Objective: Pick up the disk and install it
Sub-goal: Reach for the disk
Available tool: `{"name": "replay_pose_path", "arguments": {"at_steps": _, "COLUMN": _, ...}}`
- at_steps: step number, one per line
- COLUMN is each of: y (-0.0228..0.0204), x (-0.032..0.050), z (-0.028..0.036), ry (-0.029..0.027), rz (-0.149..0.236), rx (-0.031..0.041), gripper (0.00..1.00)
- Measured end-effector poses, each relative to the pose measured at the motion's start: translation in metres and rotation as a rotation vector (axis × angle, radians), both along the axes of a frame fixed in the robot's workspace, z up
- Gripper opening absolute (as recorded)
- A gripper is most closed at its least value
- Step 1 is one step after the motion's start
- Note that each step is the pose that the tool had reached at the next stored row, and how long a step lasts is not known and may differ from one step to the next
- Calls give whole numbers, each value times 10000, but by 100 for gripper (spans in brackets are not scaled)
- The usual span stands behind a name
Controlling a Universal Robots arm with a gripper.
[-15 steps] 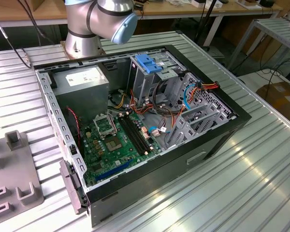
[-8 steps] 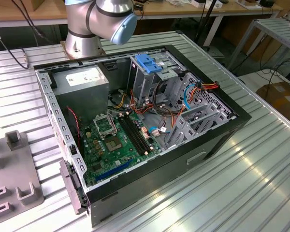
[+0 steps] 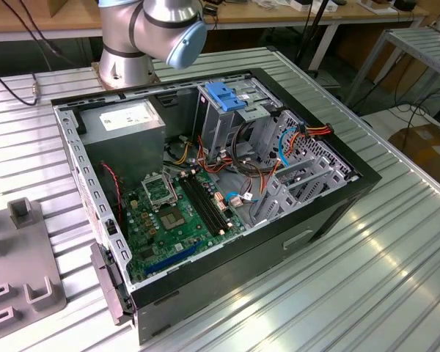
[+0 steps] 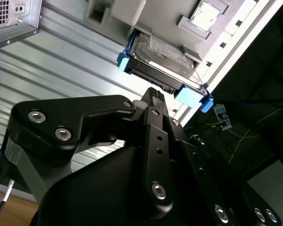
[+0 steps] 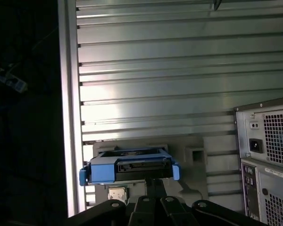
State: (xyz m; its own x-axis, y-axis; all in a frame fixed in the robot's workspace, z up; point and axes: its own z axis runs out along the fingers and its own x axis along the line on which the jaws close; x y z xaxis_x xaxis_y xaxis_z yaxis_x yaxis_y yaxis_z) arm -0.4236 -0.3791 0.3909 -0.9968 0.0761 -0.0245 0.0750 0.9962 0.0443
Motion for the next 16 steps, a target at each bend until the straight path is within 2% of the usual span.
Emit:
{"name": "replay_pose_path", "arguments": {"at_steps": 4, "y": 1, "x": -135, "z": -1, "ry": 0, "rz": -1, "rx": 0, "gripper": 10}}
{"name": "replay_pose_path", "arguments": {"at_steps": 6, "y": 1, "x": -243, "z": -3, "ry": 0, "rz": -1, "rx": 0, "gripper": 10}}
{"name": "replay_pose_path", "arguments": {"at_steps": 10, "y": 2, "x": -363, "z": -3, "ry": 1, "rz": 0, "rx": 0, "gripper": 10}}
{"name": "replay_pose_path", "arguments": {"at_steps": 13, "y": 4, "x": -531, "z": -5, "ry": 1, "rz": -1, "rx": -1, "gripper": 10}}
{"name": "replay_pose_path", "arguments": {"at_steps": 16, "y": 5, "x": -562, "z": -6, "ry": -1, "rz": -1, "rx": 1, "gripper": 10}}
